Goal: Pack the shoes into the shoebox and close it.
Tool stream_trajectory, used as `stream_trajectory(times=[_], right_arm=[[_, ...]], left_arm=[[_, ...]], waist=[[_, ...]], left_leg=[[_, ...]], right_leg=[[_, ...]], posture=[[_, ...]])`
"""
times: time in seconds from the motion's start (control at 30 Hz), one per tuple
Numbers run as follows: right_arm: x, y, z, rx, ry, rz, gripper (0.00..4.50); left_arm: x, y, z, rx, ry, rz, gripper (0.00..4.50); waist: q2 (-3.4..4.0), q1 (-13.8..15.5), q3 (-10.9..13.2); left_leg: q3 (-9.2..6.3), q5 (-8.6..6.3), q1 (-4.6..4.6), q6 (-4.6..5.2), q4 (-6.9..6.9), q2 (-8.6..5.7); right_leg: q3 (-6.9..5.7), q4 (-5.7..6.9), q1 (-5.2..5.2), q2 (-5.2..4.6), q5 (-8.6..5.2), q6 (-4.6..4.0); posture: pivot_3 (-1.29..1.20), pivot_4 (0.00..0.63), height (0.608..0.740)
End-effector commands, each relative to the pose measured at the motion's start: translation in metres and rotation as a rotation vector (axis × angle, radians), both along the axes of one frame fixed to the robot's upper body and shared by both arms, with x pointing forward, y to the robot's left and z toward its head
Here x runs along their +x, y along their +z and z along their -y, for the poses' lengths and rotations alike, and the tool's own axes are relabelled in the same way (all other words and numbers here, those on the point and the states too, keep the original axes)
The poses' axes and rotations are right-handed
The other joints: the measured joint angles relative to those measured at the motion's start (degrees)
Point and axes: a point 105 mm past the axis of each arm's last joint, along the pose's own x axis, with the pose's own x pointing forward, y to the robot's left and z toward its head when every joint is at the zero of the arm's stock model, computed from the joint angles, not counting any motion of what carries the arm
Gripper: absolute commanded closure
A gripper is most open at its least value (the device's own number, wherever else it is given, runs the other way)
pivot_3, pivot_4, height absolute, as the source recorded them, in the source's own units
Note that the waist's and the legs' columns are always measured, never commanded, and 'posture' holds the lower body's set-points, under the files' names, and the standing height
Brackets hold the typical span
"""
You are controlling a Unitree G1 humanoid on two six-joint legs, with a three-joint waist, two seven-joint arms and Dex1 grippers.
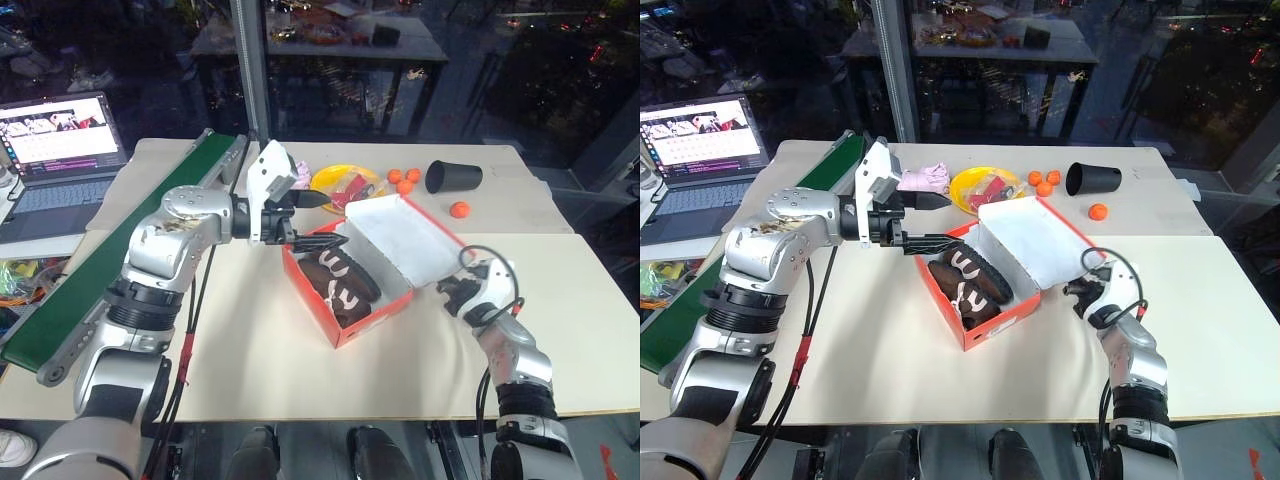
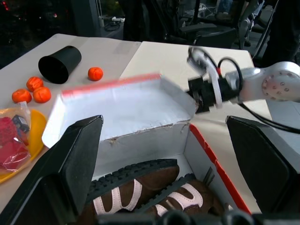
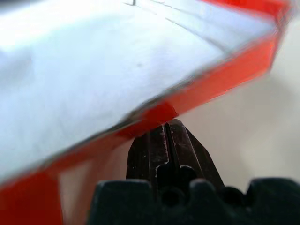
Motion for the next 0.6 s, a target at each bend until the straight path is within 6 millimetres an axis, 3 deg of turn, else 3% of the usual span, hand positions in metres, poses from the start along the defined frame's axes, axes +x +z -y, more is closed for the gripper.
stream_trajectory(times=[0.03, 0.17, 0.3, 0.53, 0.6], right_arm=[[-0.009, 0.054, -0.016, 0.081, 0.129, 0.177, 4.45], [-0.018, 0.073, -0.028, 0.055, 0.238, 0.186, 4.45], [-0.03, 0.087, -0.059, -0.006, 0.428, 0.167, 4.45], [-0.048, 0.066, -0.143, -0.151, 0.789, 0.017, 4.45], [-0.05, 0.064, -0.153, -0.164, 0.832, 0.002, 4.45]], left_arm=[[-0.002, 0.01, 0.0, 0.003, -0.007, 0.042, 0.0], [-0.002, 0.009, -0.001, 0.016, 0.0, 0.046, 0.0], [-0.004, 0.014, -0.007, 0.019, 0.017, 0.06, 0.0], [-0.004, 0.021, -0.02, -0.001, 0.081, 0.069, 0.0], [-0.005, 0.021, -0.02, -0.003, 0.086, 0.067, 0.0]], waist=[[0.01, -0.1, 0.0], [0.02, 0.1, 0.0], [0.03, 0.2, 0.0], [0.03, -0.2, 0.0], [0.03, 0.0, 0.0]], left_leg=[[0.0, 0.0, 0.0, 0.0, 0.0, 0.01], [-0.02, 0.0, 0.01, 0.0, 0.0, 0.01], [0.0, 0.0, -0.01, 0.0, 0.0, 0.01], [-0.02, 0.0, 0.01, 0.0, 0.01, 0.07], [-0.01, 0.0, 0.0, 0.0, 0.01, 0.07]], right_leg=[[0.0, 0.0, 0.01, 0.0, 0.0, 0.0], [-0.02, 0.02, 0.01, 0.02, 0.0, 0.0], [-0.02, 0.0, -0.01, 0.0, -0.01, -0.01], [-0.01, 0.06, -0.04, 0.06, -0.02, -0.02], [-0.01, 0.05, -0.05, 0.06, -0.03, -0.02]], posture=[[0.0, 0.15, 0.74], [0.0, 0.15, 0.74], [0.0, 0.15, 0.74], [0.0, 0.15, 0.74], [0.0, 0.15, 0.74]])
